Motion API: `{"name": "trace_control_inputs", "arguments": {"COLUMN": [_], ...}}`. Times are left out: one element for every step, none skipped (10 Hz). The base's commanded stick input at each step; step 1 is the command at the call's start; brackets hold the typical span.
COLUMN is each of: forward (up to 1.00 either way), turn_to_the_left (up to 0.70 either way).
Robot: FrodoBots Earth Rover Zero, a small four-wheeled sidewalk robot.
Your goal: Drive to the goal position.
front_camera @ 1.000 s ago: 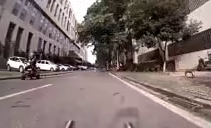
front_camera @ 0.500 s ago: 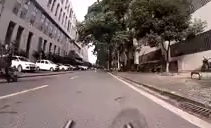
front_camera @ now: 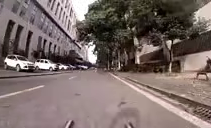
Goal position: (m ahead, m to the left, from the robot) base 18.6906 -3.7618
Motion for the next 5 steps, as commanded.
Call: {"name": "trace_control_inputs", "arguments": {"forward": [0.7, 0.7, 0.7, 0.7, 0.7], "turn_to_the_left": [0.0, 0.0, 0.0, 0.0, 0.0]}}
